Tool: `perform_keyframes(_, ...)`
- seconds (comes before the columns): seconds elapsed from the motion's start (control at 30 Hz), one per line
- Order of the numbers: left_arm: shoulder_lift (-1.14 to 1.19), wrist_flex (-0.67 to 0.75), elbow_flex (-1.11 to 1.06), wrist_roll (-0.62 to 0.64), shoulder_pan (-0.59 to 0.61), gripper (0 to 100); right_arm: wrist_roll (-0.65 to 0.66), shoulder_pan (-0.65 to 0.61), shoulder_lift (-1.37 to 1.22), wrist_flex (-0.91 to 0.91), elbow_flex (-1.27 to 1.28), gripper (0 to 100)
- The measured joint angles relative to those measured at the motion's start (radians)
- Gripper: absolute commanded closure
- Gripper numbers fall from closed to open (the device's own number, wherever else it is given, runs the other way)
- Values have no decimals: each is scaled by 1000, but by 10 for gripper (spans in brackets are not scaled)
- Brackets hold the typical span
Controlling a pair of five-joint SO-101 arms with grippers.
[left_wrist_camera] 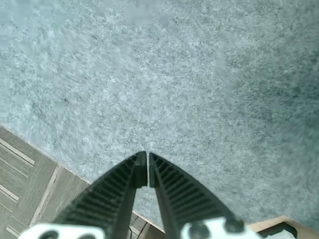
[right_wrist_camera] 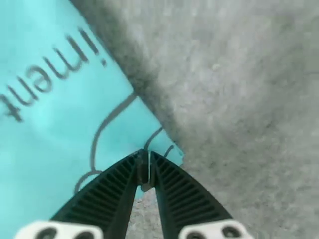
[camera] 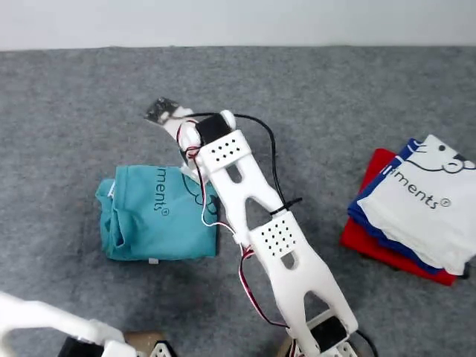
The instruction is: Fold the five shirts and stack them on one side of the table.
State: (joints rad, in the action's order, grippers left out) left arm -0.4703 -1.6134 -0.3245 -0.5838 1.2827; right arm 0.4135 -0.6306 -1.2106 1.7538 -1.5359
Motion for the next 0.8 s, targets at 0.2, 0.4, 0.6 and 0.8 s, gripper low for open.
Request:
perform_keyframes(0.2, 0, 14, -8, 0, 0, 979, 0, -170, 57, 2, 21, 990)
perform_keyframes(0.4, 0, 15, -8, 0, 12, 979, 0, -367, 54, -28, 75, 990)
perform_keyframes(0.6, 0, 35, -11, 0, 28, 979, 26, -470, -43, -184, 75, 990)
perform_keyframes(0.8, 0, 35, -11, 0, 28, 979, 63, -466, -55, -258, 75, 990)
